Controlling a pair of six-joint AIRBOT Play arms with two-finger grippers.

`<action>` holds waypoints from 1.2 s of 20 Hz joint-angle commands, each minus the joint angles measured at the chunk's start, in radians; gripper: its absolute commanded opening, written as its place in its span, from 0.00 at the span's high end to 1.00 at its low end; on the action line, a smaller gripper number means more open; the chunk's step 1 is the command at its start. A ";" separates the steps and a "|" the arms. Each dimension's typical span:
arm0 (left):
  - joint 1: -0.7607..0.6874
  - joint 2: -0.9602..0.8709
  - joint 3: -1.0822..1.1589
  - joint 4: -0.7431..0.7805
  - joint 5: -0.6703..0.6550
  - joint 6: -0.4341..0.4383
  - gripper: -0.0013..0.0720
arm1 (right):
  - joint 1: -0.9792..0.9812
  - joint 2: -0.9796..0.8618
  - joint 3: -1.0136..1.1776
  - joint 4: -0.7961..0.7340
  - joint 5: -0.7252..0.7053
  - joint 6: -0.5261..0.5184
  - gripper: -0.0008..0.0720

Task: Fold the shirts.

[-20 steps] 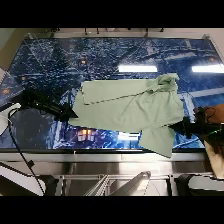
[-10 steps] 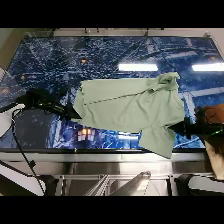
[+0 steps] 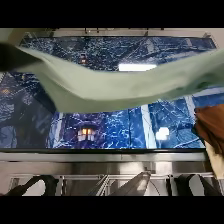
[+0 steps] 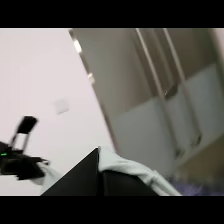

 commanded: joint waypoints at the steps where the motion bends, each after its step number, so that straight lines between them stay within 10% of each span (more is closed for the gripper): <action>1: 0.264 0.228 0.403 0.032 -0.182 -0.071 0.95 | -0.121 0.215 0.280 0.149 -0.317 -0.013 0.96; 4: 0.284 0.281 0.503 0.235 -0.294 -0.157 0.95 | -0.123 0.158 0.526 0.005 -0.428 0.035 0.96; 11: -0.330 0.185 0.073 0.752 -0.264 -0.199 0.95 | -0.068 -0.061 0.643 -0.526 -0.224 0.216 0.96; 18: -0.133 -0.161 -0.085 0.447 -0.264 -0.216 0.95 | 0.330 -0.279 0.271 -0.985 -0.325 0.140 0.96; 24: 0.015 -0.476 -0.185 0.375 -0.261 -0.173 0.95 | 0.473 -0.615 0.219 -0.984 -0.499 0.087 0.96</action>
